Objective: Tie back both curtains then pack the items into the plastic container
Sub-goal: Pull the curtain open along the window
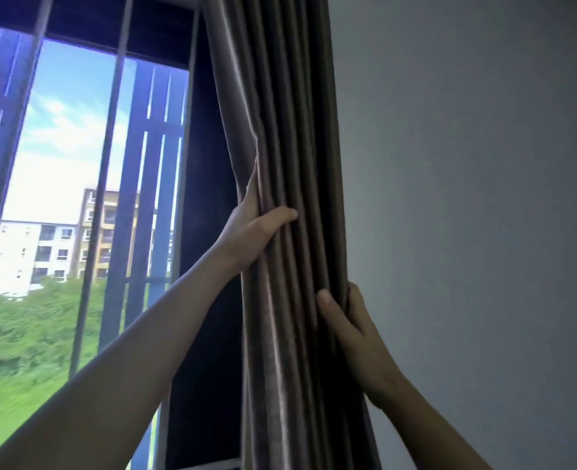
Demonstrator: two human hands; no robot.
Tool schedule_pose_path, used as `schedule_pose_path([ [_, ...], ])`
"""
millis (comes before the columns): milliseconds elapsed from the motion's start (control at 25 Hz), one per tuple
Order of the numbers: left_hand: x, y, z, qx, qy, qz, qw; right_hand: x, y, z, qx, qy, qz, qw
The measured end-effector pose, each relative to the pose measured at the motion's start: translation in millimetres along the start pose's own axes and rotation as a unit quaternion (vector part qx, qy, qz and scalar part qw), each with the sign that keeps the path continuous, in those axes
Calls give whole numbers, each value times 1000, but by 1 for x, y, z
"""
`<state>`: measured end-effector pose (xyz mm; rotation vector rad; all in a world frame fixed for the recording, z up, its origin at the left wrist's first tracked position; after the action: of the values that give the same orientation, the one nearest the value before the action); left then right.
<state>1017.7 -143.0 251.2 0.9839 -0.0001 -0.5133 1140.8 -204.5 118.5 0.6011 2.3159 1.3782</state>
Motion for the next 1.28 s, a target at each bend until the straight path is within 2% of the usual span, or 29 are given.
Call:
schedule_pose_path([
  [280,-18,-90,-66,-147,56,32,987,4,-19,14,5,-61,60,996],
  [480,-39,-148,-95,-176,115,111,971,9,-36,16,-1,-92,79,993],
  [600,-53,-171,-104,-175,150,128,965,20,-42,13,-21,-115,73,990],
  [720,-75,-188,-114,-214,192,157,945,33,-47,6,-23,-112,56,992],
  [800,-92,-197,-108,-211,214,172,938,41,-53,-16,-66,-126,83,986],
  [920,-116,-211,-100,-199,252,197,926,66,-73,-68,-207,-207,162,942],
  [1000,-124,-223,-99,-189,286,205,917,113,-88,-79,-242,-219,106,939],
  [1120,-134,-245,-112,-207,314,193,906,184,-107,-50,-77,-159,-66,982],
  [1160,-138,-250,-117,-219,321,188,902,199,-115,-38,-37,-159,-97,982],
  [1280,-148,-263,-123,-235,362,174,885,216,-132,-14,12,-200,-113,973],
])
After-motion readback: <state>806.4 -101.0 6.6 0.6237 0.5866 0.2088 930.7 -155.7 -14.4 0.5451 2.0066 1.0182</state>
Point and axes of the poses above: each hand's wrist, its own y-axis towards the middle knuckle, its own x-axis out of the palm, z = x × y, the point moved 9 cm from there along y, towards the middle knuckle, and after that the axes turned 13 degrees about -x, right-handed, at the moved point
